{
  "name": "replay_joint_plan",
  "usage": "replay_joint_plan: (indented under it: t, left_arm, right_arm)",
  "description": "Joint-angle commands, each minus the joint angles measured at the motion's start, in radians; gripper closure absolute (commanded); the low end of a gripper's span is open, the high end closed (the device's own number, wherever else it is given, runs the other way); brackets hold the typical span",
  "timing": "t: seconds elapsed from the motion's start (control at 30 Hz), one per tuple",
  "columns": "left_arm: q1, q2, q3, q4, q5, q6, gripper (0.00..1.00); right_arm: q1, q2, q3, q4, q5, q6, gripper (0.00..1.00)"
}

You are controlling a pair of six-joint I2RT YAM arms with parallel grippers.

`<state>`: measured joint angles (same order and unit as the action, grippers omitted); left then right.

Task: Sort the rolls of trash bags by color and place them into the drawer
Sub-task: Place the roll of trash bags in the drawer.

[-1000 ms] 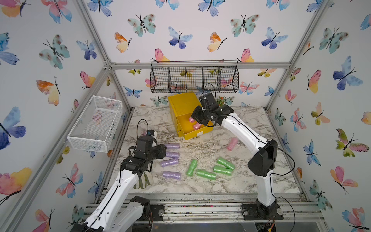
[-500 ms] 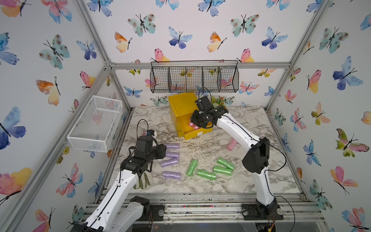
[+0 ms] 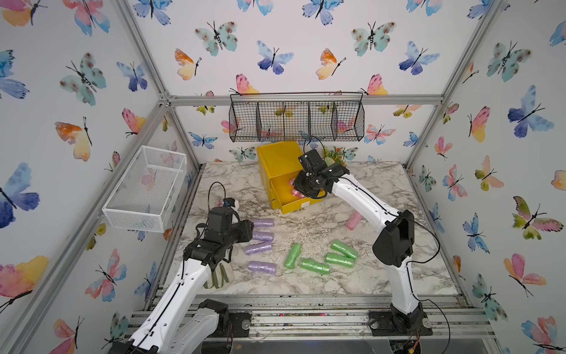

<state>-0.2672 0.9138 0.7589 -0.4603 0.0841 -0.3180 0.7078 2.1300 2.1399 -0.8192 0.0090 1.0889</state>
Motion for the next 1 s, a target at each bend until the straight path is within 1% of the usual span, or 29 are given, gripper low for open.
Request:
replay_joint_plan:
  t: [0.0,0.63,0.67,0.77,0.97]
  left_arm:
    - [0.007,-0.001,-0.006,0.014,0.022,0.011,0.49]
    - [0.022,0.000,-0.006,0.017,0.036,0.013,0.49]
    - [0.023,0.001,-0.005,0.017,0.037,0.013,0.49]
    - [0.025,0.000,-0.005,0.016,0.039,0.014,0.49]
    - [0.026,0.001,-0.006,0.017,0.039,0.014,0.49]
  right_arm:
    - [0.002,-0.013,-0.007,0.000,0.015,0.018,0.73]
    - [0.002,0.025,0.075,0.012,0.006,0.035,0.65]
    - [0.002,0.025,0.074,0.014,0.004,0.037,0.66]
    - [0.003,0.019,0.066,0.021,0.001,0.041,0.72]
    - [0.002,-0.025,0.004,0.052,0.011,0.067,0.74]
